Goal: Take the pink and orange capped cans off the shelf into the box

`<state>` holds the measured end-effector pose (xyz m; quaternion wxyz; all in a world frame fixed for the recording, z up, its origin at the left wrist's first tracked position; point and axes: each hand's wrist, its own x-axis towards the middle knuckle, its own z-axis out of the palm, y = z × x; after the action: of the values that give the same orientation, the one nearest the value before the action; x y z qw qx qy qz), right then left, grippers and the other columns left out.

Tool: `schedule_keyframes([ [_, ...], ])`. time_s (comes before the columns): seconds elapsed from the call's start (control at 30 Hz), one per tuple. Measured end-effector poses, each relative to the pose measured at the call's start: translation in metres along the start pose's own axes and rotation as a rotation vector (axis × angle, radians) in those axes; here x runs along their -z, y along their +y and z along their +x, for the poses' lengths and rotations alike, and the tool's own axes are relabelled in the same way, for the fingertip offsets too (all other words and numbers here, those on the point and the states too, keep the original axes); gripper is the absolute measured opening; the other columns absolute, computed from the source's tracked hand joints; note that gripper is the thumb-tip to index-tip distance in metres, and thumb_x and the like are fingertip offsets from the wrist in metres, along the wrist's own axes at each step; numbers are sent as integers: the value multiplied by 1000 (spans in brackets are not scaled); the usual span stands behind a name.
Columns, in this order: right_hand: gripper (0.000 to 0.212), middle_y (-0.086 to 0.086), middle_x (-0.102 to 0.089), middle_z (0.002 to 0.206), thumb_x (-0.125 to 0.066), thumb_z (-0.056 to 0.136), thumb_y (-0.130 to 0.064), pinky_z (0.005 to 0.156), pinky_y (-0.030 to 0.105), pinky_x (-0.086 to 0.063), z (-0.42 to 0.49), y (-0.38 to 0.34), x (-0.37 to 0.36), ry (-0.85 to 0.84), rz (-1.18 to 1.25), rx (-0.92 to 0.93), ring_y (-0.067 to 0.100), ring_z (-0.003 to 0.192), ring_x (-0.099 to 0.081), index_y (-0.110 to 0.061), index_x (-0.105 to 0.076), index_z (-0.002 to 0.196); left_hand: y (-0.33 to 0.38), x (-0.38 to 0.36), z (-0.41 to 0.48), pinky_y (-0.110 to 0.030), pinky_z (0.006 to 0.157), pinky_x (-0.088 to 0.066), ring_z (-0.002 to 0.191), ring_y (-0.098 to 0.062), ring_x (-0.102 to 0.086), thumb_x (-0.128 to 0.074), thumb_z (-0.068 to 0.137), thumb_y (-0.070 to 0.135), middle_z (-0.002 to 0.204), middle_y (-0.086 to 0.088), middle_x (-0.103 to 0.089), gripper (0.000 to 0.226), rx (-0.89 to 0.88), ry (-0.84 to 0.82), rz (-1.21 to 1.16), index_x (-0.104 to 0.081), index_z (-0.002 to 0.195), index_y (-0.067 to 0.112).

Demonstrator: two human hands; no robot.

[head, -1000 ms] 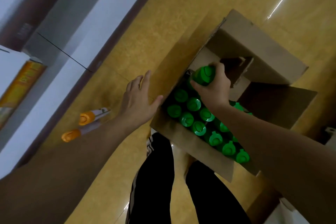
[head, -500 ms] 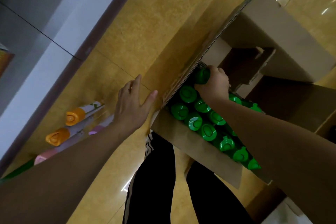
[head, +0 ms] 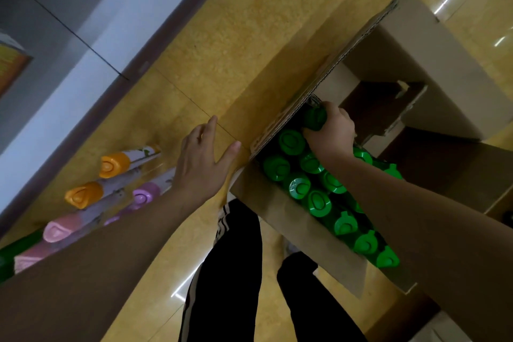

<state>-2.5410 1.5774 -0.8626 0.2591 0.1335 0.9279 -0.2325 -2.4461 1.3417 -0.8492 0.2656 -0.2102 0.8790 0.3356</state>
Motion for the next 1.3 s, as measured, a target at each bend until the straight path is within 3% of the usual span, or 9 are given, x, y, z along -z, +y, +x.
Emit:
schedule_keyframes([
  [0.17, 60, 13, -56, 132, -69, 87, -15, 100, 42, -45, -33, 3, 14, 36, -33, 99, 30, 121, -52, -13, -50, 143, 1, 4, -39, -44, 114, -29, 147, -26, -23, -42, 94, 66, 161, -9, -25, 80, 12, 91, -39, -18, 160, 27],
  [0.37, 56, 10, -53, 136, -68, 91, -26, 97, 40, -43, -93, -22, 67, 45, -58, 250, 30, 125, -49, -17, -49, 143, 18, 48, -105, -44, 117, -28, 146, -30, -26, -42, 94, 67, 161, -12, -27, 81, -18, 258, -26, -19, 160, 26],
  [0.53, 59, 11, -53, 140, -69, 93, -31, 103, 41, -44, -156, -71, 111, 51, -89, 479, 31, 130, -48, -12, -48, 145, 27, 89, -179, -47, 116, -31, 146, -29, -28, -45, 92, 69, 161, -10, -28, 82, 15, 420, -56, -22, 160, 27],
  [0.67, 61, 11, -53, 136, -69, 91, -31, 99, 42, -47, -201, -114, 113, 14, -118, 656, 32, 123, -52, -15, -47, 146, 5, 105, -223, -51, 111, -38, 138, -32, -38, -47, 88, 73, 153, -13, -38, 87, 8, 495, -64, -31, 157, 22],
  [0.8, 64, 12, -50, 141, -73, 89, -31, 103, 41, -42, -237, -150, 82, -39, -181, 804, 32, 129, -46, -15, -47, 146, -44, 110, -251, -49, 108, -41, 135, -32, -41, -54, 87, 67, 148, -11, -44, 81, 37, 585, -16, -37, 152, 22],
  [0.97, 67, 15, -54, 137, -80, 82, -28, 99, 42, -44, -263, -165, 5, -92, -281, 940, 36, 123, -51, -12, -53, 141, -137, 98, -262, -54, 106, -42, 133, -42, -45, -56, 82, 64, 145, -21, -49, 85, 43, 626, 87, -41, 148, 14],
  [1.03, 69, 15, -54, 137, -81, 80, -29, 99, 42, -44, -269, -165, -28, -132, -346, 945, 36, 122, -51, -12, -53, 142, -166, 95, -267, -56, 104, -43, 132, -44, -44, -55, 80, 65, 145, -23, -47, 88, 109, 592, 87, -40, 149, 12],
  [1.17, 75, 12, -49, 142, -79, 81, -35, 102, 42, -43, -282, -168, -82, -205, -442, 899, 34, 127, -47, -17, -47, 146, -207, 78, -271, -55, 115, -31, 145, -40, -29, -77, 78, 54, 157, -19, -34, 97, 171, 544, 40, -32, 155, 17],
  [1.3, 77, 9, -42, 149, -76, 84, -39, 104, 41, -44, -282, -172, -128, -260, -542, 905, 31, 133, -42, -22, -41, 150, -242, 57, -264, -56, 109, -40, 147, -35, -27, -77, 77, 57, 161, -13, -26, 103, 207, 500, -27, -24, 157, 21],
])
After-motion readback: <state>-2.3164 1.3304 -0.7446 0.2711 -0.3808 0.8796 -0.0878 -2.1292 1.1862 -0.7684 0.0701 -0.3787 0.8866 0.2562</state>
